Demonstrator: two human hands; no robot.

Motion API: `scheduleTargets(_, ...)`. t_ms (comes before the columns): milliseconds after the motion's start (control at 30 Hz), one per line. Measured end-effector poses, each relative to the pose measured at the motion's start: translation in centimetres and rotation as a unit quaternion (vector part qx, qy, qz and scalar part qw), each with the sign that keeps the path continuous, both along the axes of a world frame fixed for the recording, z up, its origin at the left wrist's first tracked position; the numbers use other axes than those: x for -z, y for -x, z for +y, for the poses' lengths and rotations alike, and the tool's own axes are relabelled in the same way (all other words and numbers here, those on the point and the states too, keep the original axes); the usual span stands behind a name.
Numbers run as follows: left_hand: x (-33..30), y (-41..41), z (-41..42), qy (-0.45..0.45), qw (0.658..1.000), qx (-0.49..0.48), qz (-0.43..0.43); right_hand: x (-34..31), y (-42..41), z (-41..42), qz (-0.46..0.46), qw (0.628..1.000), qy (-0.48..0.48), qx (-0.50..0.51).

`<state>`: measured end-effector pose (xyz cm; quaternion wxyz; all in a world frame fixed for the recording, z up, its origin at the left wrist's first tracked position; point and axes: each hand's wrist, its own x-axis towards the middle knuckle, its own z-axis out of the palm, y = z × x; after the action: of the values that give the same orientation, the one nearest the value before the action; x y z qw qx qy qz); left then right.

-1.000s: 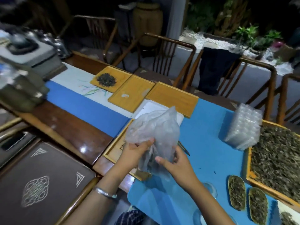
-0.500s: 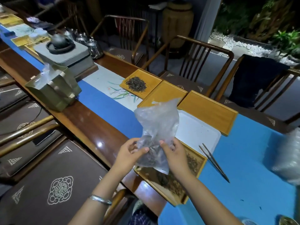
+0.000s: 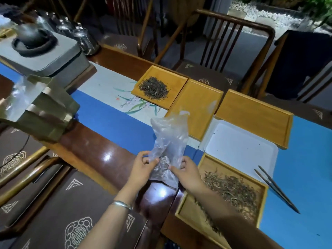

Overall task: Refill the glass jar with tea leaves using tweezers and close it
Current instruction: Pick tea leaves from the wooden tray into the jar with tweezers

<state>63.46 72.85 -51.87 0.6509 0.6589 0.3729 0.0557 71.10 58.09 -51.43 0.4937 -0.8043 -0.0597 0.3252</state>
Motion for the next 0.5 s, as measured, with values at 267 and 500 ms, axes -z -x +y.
scheduleTargets(267, 4.4, -0.7, -0.9, -0.065, 0.990, 0.099, 0.078, 2.5, 0.4, -0.8, -0.058, 0.986, 0.157, -0.017)
scheduleTargets(500, 4.5, -0.9, -1.1, -0.141, 0.975, 0.149, 0.088, 2.2, 0.1, -2.9, -0.077, 0.983, 0.163, -0.038)
